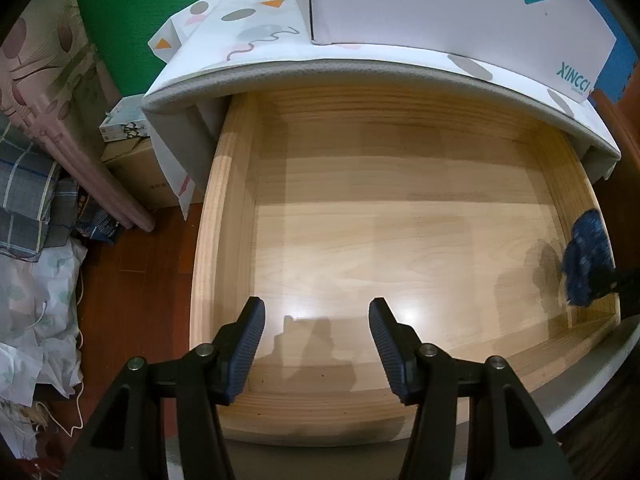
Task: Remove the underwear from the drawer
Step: 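Lift the navy floral underwear up into the white box with the right tool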
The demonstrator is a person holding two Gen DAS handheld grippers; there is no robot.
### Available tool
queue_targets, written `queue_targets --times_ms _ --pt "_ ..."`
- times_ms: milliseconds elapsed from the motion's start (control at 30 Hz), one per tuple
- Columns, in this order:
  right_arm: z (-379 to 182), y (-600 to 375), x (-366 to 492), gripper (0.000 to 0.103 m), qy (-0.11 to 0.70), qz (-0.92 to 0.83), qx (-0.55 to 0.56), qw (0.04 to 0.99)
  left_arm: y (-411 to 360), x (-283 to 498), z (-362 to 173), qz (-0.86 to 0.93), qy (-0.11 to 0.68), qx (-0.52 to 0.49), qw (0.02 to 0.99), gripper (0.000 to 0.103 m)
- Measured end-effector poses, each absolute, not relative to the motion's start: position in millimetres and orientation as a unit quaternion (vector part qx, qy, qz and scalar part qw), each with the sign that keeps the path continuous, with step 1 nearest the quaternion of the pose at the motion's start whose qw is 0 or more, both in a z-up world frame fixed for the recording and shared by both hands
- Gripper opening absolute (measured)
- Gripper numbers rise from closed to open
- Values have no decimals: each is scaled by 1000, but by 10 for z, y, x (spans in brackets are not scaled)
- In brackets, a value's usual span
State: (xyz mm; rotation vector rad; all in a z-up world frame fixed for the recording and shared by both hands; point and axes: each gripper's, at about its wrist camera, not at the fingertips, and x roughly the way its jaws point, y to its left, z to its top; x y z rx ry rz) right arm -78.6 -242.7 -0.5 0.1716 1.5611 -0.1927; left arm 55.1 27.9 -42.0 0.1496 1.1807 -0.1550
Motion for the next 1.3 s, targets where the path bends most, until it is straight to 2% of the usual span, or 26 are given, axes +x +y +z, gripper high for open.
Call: queue_targets --times_ms 367,633,767,933,1300 --pt "1063 -2538 -877 17 646 -73 74 756 288 545 -396 -70 549 69 830 55" --pt "1991 -2554 -552 17 586 -66 63 805 294 543 -376 -71 545 66 833 55" --pt "2281 -2562 -316 17 561 -67 66 822 295 542 -373 -70 543 64 834 55" --pt "2409 -2322 129 17 546 -62 61 834 293 549 -366 -68 541 62 836 55" --pt "1963 -1700 1025 17 564 -39 48 823 297 541 -357 -70 542 62 835 55"
